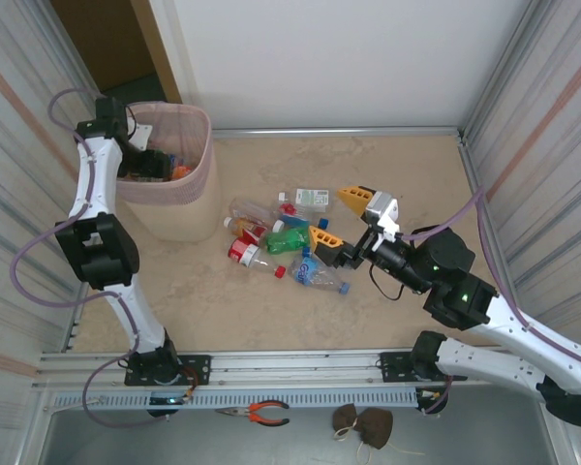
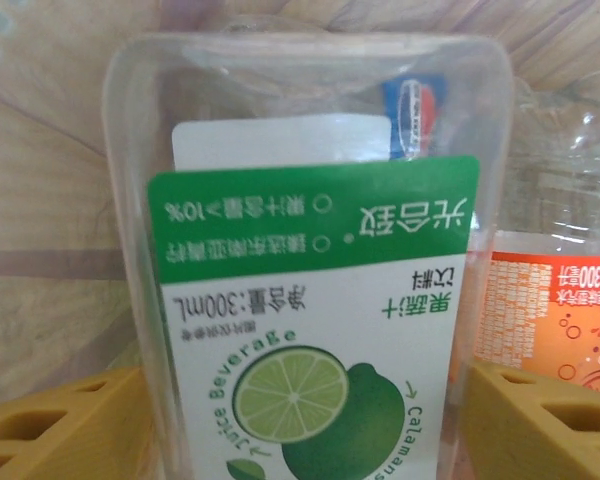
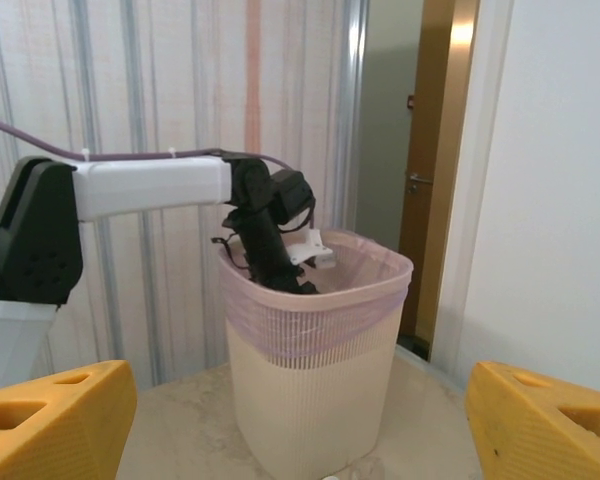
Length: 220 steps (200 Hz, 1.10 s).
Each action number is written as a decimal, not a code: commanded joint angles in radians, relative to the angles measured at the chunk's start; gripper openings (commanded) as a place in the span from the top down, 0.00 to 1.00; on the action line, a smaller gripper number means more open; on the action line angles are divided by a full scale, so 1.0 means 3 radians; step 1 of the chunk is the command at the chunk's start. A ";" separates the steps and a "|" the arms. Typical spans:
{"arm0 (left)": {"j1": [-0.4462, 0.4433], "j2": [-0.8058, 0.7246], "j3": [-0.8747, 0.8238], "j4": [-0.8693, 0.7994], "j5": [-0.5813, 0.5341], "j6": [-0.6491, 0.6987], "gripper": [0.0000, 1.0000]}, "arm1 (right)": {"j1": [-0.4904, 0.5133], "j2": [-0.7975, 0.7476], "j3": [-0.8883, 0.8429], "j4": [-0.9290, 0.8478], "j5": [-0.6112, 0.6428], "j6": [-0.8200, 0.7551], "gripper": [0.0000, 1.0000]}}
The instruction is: Put the plastic bottles in the bin
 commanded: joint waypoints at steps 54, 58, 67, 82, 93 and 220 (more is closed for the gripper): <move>0.0015 -0.0388 -0.0027 0.0061 0.0309 -0.0077 0.17 | -0.0117 0.0066 0.0073 -0.0277 0.0161 0.0297 0.15; 0.0015 -0.0402 -0.0027 0.0068 0.0327 -0.0082 0.17 | -0.0124 0.0073 0.0082 -0.0302 0.0170 0.0318 0.15; 0.0015 -0.0448 -0.0028 0.0078 0.0370 -0.0091 0.17 | -0.0143 0.0088 0.0098 -0.0363 0.0188 0.0357 0.15; 0.0015 -0.0529 -0.0027 0.0096 0.0433 -0.0107 0.17 | -0.0176 0.0114 0.0112 -0.0446 0.0215 0.0461 0.15; 0.0015 -0.0590 -0.0022 0.0116 0.0480 -0.0123 0.16 | -0.0203 0.0128 0.0102 -0.0475 0.0237 0.0542 0.15; 0.0056 -0.1472 -0.0535 0.0841 0.1850 -0.0678 0.16 | -0.0579 0.0344 0.0054 -0.1179 0.0360 0.1482 0.15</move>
